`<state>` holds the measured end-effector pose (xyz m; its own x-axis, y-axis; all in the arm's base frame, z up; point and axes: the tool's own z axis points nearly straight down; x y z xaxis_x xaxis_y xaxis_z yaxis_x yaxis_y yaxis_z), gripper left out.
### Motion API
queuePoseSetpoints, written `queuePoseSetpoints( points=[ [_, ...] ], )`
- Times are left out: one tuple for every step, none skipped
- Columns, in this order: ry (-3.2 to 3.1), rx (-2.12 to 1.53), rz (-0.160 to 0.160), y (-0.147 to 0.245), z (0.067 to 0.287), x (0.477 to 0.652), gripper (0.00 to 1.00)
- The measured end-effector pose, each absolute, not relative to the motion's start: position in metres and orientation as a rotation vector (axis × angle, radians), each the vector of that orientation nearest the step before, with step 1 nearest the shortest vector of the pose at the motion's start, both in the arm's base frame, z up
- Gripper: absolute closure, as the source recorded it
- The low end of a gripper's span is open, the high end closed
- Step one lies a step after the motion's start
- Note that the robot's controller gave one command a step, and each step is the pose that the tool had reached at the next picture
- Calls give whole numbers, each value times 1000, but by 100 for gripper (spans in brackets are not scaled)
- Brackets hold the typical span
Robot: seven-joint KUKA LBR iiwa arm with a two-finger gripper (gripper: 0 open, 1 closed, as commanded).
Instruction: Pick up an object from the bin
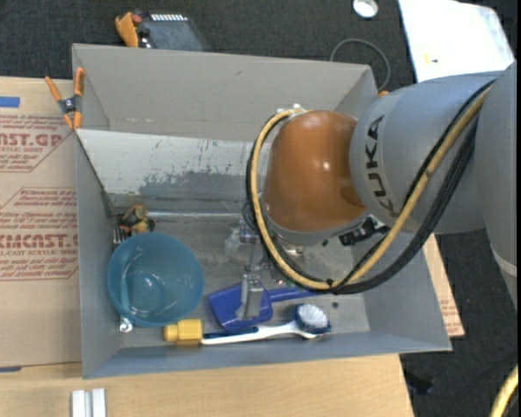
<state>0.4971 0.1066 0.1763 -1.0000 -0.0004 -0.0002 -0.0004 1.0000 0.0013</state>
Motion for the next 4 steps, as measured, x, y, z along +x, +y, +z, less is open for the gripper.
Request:
queuePoseSetpoints(
  points=[
    [3141,-1,2,107,176,497,0],
    [3137,-116,2,136,174,525,0],
    [3137,-118,-1,157,180,520,0],
    [3120,-341,1,171,177,500,0]
  ],
)
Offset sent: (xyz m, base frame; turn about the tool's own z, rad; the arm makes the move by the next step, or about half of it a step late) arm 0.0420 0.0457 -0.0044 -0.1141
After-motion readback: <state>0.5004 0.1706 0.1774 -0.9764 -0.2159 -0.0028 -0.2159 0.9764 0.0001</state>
